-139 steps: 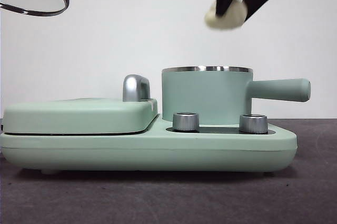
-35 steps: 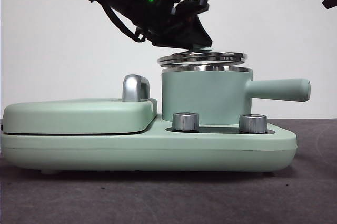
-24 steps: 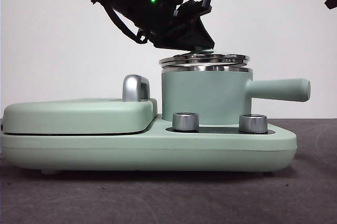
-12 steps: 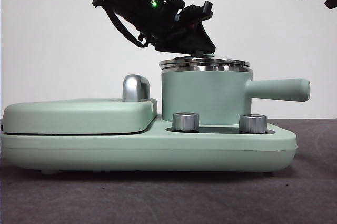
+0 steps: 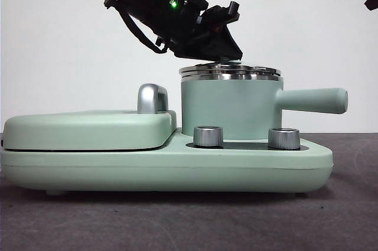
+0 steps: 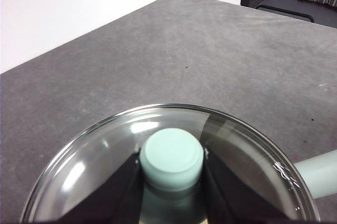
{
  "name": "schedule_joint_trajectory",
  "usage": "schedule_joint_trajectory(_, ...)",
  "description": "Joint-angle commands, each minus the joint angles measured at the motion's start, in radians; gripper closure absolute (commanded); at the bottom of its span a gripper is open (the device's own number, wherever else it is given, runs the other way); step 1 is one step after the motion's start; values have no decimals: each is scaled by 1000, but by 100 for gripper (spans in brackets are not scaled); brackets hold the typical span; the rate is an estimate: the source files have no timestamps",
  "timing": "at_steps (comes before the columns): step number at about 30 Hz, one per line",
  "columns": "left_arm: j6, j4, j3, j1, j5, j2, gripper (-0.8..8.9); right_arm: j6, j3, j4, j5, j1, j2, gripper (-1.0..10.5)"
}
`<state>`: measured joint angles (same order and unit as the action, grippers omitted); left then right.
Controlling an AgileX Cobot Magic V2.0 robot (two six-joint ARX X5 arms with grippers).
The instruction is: Put the buns in a small steamer
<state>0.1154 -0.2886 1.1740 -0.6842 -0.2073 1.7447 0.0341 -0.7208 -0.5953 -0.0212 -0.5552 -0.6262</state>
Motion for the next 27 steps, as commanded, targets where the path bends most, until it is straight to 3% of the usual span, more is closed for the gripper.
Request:
schedule_joint_trajectory(1,-1,-21,31,-11,-3,21,798,11,-5,3,13,-5,-6,625)
schedule_joint_trajectory(27,0,-3,31,-18,-7,49,797,11,-5,3,23,-5,-6,625)
